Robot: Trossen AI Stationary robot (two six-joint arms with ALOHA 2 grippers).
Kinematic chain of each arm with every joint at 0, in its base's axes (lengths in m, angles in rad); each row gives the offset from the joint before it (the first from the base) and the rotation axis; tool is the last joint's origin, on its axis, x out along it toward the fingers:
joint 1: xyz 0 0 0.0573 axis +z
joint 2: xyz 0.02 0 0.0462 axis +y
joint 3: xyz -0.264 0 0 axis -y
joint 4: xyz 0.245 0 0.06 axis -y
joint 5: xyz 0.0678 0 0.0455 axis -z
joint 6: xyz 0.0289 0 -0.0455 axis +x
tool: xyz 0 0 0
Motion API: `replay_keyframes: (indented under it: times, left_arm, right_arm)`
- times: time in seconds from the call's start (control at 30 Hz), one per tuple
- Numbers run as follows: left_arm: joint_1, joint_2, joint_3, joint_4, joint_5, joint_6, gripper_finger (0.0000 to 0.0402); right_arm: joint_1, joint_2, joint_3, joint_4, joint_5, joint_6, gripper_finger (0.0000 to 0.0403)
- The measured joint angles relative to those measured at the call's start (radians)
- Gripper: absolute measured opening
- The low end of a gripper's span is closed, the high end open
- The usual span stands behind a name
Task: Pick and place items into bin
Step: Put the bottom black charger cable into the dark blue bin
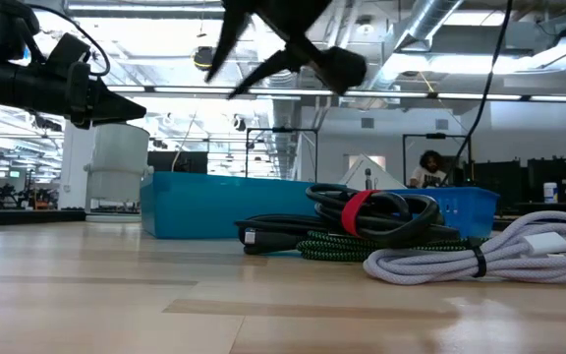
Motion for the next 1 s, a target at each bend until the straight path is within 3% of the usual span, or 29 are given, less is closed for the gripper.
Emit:
replay_keyframes:
  times: [0.17,0.5,0.83,1.0]
  left_arm:
    - [0.000,0.000,0.000,0.000,0.000,0.000,0.0119]
    - [0.000,0.000,0.000,0.000,0.000,0.000,0.0119]
    - [0.000,0.000,0.000,0.000,0.000,0.000,0.0119]
    - [0.000,0.000,0.000,0.000,0.000,0.000,0.0119]
  right_arm:
    - [-0.024,0.000,0.000,0.042,-0.060,-0.186,0.0107]
    - [-0.062,0.002,0.000,0.025,-0.312,-0.210,0.0107]
    - [-0.057,0.003,0.000,-0.171,-0.519,0.049,0.0107]
    - [-0.020,0.003,0.000,-0.245,-0.541,0.139,0.0107]
